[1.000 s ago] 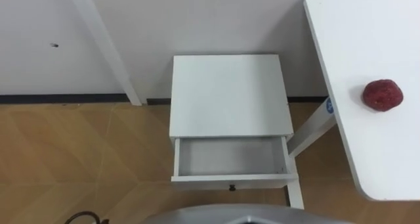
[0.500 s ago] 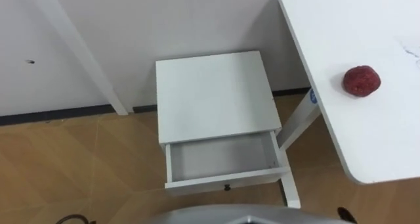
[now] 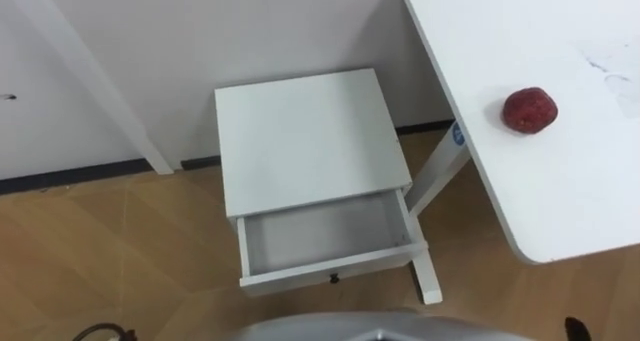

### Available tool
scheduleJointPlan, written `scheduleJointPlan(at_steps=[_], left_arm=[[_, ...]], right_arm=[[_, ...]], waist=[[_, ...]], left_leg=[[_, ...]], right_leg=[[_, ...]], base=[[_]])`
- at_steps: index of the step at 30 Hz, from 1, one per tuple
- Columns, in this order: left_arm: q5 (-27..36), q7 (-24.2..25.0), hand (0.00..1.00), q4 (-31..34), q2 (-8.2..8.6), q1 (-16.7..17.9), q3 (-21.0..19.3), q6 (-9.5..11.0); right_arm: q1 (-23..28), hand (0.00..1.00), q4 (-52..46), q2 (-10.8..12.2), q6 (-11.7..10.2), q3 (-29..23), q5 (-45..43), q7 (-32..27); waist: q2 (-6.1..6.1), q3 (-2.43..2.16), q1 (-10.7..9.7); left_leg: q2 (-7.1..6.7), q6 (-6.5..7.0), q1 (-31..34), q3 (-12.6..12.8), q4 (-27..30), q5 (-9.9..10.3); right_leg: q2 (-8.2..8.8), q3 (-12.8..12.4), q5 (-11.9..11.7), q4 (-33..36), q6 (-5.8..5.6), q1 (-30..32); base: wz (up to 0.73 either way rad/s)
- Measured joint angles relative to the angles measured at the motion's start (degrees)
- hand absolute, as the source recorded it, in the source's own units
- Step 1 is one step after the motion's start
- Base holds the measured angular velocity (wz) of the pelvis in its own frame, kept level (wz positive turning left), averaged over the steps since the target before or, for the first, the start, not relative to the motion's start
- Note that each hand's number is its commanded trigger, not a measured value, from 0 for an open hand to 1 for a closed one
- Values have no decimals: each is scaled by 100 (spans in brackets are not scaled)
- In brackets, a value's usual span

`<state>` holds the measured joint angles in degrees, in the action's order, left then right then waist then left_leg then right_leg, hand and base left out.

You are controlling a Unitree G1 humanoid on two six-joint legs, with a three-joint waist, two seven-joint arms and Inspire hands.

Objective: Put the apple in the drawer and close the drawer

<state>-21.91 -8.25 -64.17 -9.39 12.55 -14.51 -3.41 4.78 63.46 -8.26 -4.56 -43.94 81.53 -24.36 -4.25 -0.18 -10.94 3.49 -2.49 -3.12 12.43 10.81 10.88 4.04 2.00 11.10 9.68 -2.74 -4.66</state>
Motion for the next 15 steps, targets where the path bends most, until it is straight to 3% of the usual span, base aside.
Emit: scheduleJointPlan(at_steps=[4, 8, 15], left_arm=[[33, -2, 0, 214, -16, -13, 3, 32], [51, -7, 0, 306, -92, 7, 3, 243], [47, -5, 0, 429, -112, 98, 9, 387]], right_arm=[[-35, 0, -703, -39, -259, -16, 38, -438], [-42, 0, -1452, -143, -579, -16, 44, -790], [-37, 0, -2313, -277, -855, -18, -111, -1264]], waist=[[26, -4, 9], [66, 17, 18], [67, 47, 12]], left_leg=[[0, 0, 103, 0, 17, 0], [1, 0, 165, 10, 31, 0], [-1, 5, 187, 20, 8, -3]], right_leg=[[0, -7, 0, 19, 0, 99], [-1, -34, 0, 53, 0, 172], [0, -24, 3, 92, -4, 184]], base=[[0], [0], [0]])
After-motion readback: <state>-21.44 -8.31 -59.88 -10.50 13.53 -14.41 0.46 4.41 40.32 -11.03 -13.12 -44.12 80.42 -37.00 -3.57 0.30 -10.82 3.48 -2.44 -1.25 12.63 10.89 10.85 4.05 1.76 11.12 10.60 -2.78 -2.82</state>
